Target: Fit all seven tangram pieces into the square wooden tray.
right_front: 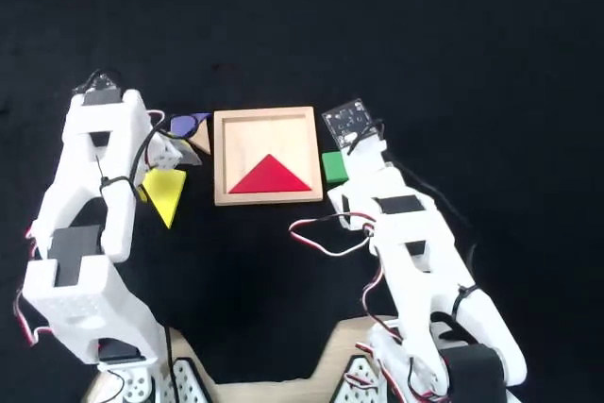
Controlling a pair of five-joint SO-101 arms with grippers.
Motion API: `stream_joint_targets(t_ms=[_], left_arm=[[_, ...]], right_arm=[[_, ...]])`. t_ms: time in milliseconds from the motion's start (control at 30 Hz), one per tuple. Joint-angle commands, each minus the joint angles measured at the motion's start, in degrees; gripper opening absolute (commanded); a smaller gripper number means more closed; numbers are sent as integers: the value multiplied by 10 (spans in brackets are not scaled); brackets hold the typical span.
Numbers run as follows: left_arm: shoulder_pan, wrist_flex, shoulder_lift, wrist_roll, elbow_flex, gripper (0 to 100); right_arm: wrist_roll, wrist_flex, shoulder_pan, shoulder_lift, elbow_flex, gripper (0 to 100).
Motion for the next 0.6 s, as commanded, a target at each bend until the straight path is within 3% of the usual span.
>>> stream_joint_targets(t_ms=[0, 567], left_arm=[[-25, -87, -6, -4, 23, 388], [-15, -100, 7, -23, 47, 371]], right_arm=[[4, -12, -9, -18, -4, 15], [4, -12, -9, -18, -4, 15]])
